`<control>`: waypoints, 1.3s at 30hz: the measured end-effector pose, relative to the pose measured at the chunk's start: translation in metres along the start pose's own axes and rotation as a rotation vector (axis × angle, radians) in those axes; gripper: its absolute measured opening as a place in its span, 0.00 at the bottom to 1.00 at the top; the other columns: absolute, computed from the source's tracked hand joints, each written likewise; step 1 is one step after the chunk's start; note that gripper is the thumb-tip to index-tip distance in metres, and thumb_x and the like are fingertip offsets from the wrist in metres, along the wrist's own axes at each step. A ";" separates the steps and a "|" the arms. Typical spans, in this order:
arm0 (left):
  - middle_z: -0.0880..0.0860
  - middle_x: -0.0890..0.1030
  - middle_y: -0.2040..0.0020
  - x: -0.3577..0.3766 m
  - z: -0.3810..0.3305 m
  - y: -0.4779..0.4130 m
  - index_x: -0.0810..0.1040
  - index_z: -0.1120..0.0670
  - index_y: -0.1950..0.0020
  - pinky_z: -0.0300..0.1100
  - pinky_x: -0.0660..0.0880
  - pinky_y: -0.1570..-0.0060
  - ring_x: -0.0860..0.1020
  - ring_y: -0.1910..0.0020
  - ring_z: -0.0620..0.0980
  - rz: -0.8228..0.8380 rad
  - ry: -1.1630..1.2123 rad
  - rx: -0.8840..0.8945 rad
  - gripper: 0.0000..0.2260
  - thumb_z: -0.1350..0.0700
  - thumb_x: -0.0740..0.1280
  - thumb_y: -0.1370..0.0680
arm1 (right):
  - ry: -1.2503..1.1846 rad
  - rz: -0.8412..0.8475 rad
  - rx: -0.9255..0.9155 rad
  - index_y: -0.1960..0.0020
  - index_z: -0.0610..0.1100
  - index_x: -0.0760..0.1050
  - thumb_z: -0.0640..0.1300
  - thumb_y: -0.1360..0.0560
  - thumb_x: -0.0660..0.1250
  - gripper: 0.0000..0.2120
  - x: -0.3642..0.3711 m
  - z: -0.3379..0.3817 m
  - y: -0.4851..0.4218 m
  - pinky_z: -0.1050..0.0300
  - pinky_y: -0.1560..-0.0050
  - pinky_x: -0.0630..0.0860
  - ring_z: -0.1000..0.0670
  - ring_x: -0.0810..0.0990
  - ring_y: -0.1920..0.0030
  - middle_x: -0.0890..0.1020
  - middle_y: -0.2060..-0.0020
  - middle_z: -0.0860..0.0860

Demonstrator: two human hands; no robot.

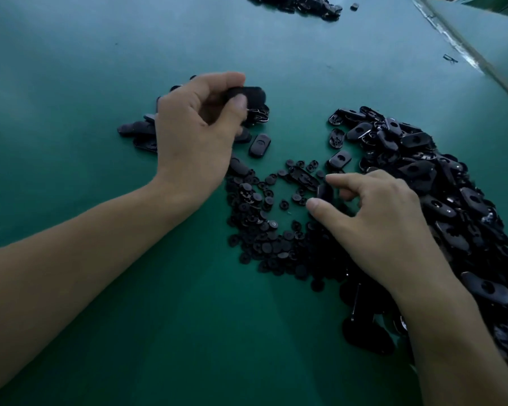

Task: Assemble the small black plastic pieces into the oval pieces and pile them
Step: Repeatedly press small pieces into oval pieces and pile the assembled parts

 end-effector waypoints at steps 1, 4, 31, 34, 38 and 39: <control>0.45 0.84 0.56 -0.002 0.004 -0.004 0.81 0.49 0.44 0.36 0.79 0.58 0.84 0.61 0.44 -0.013 -0.008 -0.033 0.10 0.62 0.68 0.21 | -0.004 0.005 -0.001 0.34 0.53 0.79 0.61 0.28 0.68 0.25 0.000 0.000 0.000 0.57 0.47 0.65 0.46 0.72 0.43 0.76 0.51 0.51; 0.51 0.83 0.50 -0.005 0.016 -0.011 0.81 0.53 0.37 0.38 0.80 0.57 0.83 0.62 0.42 -0.028 -0.048 -0.121 0.13 0.62 0.67 0.20 | -0.042 -0.015 -0.018 0.36 0.53 0.80 0.58 0.26 0.71 0.21 0.000 -0.001 0.000 0.57 0.48 0.67 0.47 0.74 0.46 0.77 0.54 0.52; 0.43 0.82 0.61 0.019 -0.029 0.038 0.86 0.51 0.48 0.43 0.77 0.57 0.78 0.60 0.42 0.445 -0.455 0.335 0.08 0.50 0.71 0.23 | -1.045 -0.068 -0.011 0.55 0.45 0.79 0.36 0.25 0.73 0.06 -0.003 0.006 -0.005 0.66 0.66 0.75 0.52 0.85 0.63 0.86 0.65 0.50; 0.43 0.83 0.60 0.019 -0.026 0.035 0.85 0.55 0.49 0.29 0.71 0.60 0.78 0.62 0.37 0.447 -0.312 0.272 0.05 0.57 0.73 0.23 | -0.958 -0.112 -0.032 0.55 0.47 0.79 0.37 0.24 0.72 0.06 -0.004 0.007 -0.005 0.66 0.65 0.75 0.53 0.85 0.63 0.86 0.65 0.51; 0.41 0.80 0.62 0.017 -0.021 0.029 0.84 0.55 0.49 0.24 0.66 0.67 0.75 0.70 0.34 0.413 -0.201 0.165 0.03 0.60 0.72 0.22 | -0.574 -0.261 -0.066 0.53 0.54 0.81 0.44 0.23 0.72 0.04 -0.004 0.005 -0.003 0.63 0.57 0.79 0.58 0.84 0.59 0.85 0.63 0.58; 0.41 0.80 0.62 0.015 -0.021 0.027 0.83 0.54 0.49 0.26 0.67 0.67 0.75 0.70 0.36 0.401 -0.190 0.156 0.03 0.59 0.71 0.22 | -0.506 -0.271 -0.082 0.53 0.55 0.81 0.44 0.24 0.73 0.05 -0.004 0.005 -0.002 0.66 0.57 0.79 0.60 0.83 0.59 0.83 0.64 0.60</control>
Point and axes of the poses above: each hand's wrist, its own y-axis away from the middle knuckle, its own x-axis out of the palm, z = x × y, the point moved 3 cm from there along -y, towards the middle knuckle
